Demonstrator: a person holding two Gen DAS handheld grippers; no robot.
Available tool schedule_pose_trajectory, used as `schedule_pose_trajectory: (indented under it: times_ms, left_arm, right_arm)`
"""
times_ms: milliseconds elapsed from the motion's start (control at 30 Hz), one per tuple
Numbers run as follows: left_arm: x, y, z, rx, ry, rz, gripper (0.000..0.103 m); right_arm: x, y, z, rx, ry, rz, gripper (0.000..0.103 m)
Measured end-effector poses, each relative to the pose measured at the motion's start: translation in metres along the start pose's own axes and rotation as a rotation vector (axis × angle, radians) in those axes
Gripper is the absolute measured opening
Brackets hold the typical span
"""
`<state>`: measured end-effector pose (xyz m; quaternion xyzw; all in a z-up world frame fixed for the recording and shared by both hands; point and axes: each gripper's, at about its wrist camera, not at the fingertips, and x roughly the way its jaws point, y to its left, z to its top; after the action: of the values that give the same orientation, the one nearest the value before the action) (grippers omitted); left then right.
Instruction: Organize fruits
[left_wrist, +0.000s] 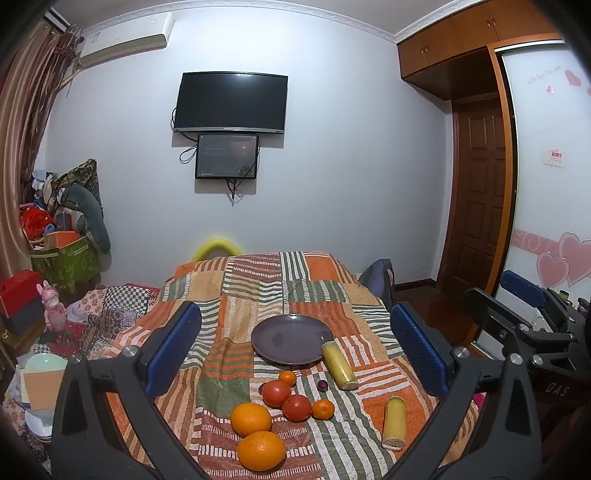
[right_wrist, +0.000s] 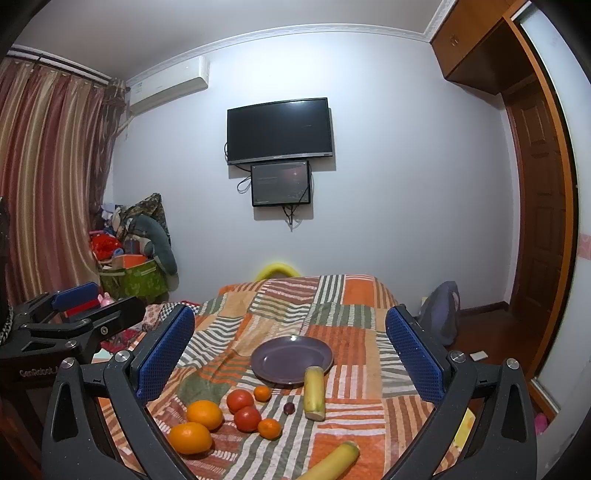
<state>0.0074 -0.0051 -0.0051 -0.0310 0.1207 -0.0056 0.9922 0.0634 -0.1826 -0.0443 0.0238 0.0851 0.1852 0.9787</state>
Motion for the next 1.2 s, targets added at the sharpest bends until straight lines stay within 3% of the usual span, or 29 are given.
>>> schedule_pose_trajectory:
  times_ms: [267,433,600,767,900,1200]
  left_arm:
    - [0.002,0.004,0.000,-0.008,0.010,-0.013,0.103]
    - [0.009,0.008,-0.002,-0.001,0.046,-0.019,0.089]
    - [0.024,0.021,-0.009,0.002,0.113,-0.031,0.081]
    - [0.044,0.036,-0.017,0.011,0.189,-0.013,0.069]
    - [0.059,0.045,-0.025,0.044,0.242,0.006,0.067]
    - [0.092,0.075,-0.051,0.088,0.381,0.035,0.067]
  right_arm:
    - [0.005,-0.001,-0.006,-0.007,0.027,0.014,0.102]
    - [0.017,-0.006,-0.013,-0.008,0.090,0.006,0.091]
    - [0.027,-0.011,-0.023,0.004,0.163,0.027,0.076]
    - [0.034,-0.017,-0.036,-0.007,0.223,0.019,0.070]
    - [0.042,-0.030,-0.048,-0.027,0.296,0.003,0.056]
    - [0.056,-0.060,-0.079,-0.003,0.482,-0.028,0.052]
